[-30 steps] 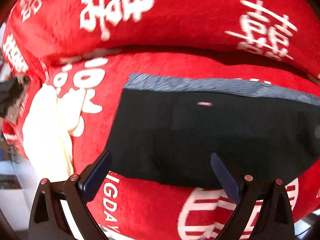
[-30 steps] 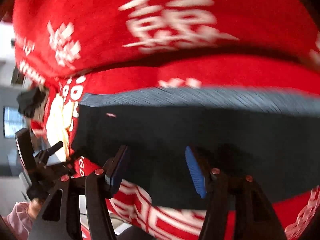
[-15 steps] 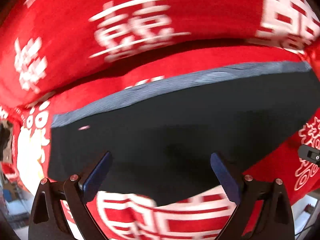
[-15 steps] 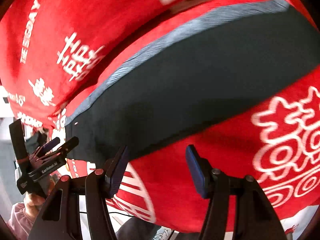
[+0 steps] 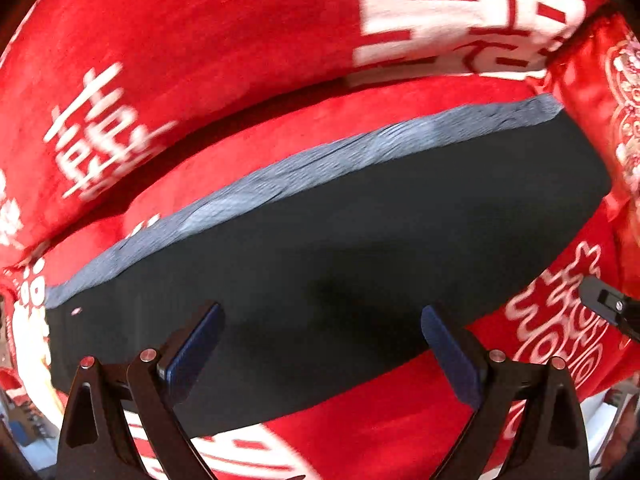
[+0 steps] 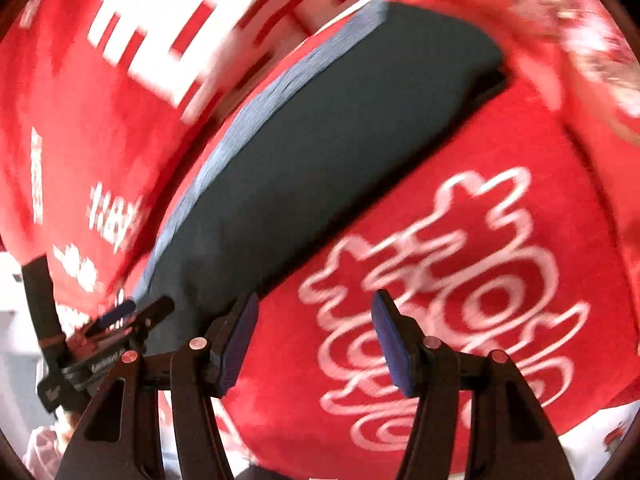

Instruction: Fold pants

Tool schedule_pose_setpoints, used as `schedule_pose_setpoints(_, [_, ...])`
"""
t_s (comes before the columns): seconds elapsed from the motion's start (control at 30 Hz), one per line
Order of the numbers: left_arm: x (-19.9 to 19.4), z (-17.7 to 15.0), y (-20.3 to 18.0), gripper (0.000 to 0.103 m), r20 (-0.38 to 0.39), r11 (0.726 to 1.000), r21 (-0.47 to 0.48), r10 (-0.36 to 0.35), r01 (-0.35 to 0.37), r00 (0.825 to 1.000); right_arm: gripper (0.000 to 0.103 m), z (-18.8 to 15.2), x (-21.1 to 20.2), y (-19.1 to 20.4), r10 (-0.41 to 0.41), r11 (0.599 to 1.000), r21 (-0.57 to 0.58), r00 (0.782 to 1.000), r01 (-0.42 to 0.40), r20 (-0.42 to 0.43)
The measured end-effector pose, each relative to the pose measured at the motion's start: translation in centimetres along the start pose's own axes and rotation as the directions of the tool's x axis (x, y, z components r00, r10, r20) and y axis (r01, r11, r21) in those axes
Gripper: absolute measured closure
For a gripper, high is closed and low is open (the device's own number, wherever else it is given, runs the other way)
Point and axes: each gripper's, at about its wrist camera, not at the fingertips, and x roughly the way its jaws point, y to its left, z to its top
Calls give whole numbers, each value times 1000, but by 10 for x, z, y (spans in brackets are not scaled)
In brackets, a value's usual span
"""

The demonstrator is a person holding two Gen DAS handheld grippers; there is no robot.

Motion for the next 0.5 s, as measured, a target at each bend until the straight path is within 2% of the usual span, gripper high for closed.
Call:
schedule_pose_setpoints(0.13, [5, 17, -24, 4, 60, 1000, -3, 1, 0, 998, 40, 13, -9, -31, 24, 995, 96, 992, -36, 121])
schedule_pose_setpoints(0.2, [10, 21, -29, 4, 78, 1000, -17, 15, -14, 997, 40, 16, -7, -38, 46, 990, 125, 988, -66, 150])
schedule_pose_setpoints(0.33, [33, 25, -27, 4, 60, 998, -64, 33, -29, 998, 40, 23, 1, -52, 96, 979, 162, 977, -127, 188])
schedule_pose_setpoints(0.4, [42, 24, -23, 4, 42, 997, -75, 33, -30, 999, 40, 25, 0, -57, 113, 973, 168, 964, -156, 239])
schedule_pose_setpoints(0.5, [46, 18, -22, 4, 60, 997, -75, 28, -24, 998, 40, 30, 0, -65, 144, 957, 195, 939, -212, 313])
